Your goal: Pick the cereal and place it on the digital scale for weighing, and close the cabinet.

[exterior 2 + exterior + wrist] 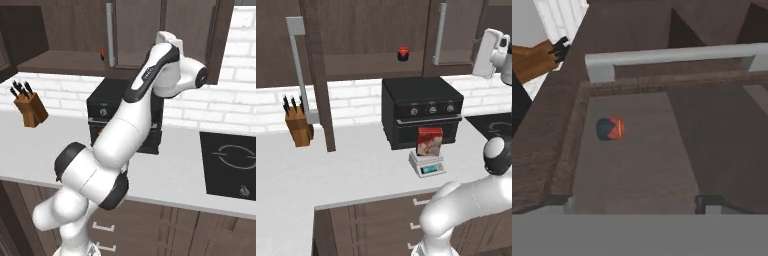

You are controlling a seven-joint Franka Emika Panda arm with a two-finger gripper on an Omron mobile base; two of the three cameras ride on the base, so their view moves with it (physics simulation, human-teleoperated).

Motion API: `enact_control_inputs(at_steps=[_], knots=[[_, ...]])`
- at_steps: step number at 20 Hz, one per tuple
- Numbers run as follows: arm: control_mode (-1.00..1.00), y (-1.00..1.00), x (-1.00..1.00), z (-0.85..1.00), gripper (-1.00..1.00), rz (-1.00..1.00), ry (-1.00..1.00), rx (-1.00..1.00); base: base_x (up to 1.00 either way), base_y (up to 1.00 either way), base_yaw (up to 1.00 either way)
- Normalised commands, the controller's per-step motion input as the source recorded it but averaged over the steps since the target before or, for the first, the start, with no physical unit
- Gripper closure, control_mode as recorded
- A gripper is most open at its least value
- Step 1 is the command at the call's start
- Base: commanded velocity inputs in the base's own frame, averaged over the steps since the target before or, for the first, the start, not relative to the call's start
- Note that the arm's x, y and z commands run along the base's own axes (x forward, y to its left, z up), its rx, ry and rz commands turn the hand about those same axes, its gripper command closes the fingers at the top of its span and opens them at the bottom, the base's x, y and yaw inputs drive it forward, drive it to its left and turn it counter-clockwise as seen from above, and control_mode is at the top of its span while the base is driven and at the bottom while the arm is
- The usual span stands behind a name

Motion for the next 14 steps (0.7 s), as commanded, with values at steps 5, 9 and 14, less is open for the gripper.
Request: enact_control_inputs(at_steps=[5,9,14], knots=[[-1.0,0.21,-0.37,0.06,-1.0,0.0,-0.22,-0.02,0.0,0.0,0.0],[-1.0,0.84,-1.0,-0.19,-1.0,-0.04,-0.33,0.0,0.0,0.0,0.0],[-1.0,1.0,-1.0,-1.0,-1.0,-0.13,-0.51,0.0,0.0,0.0,0.0]])
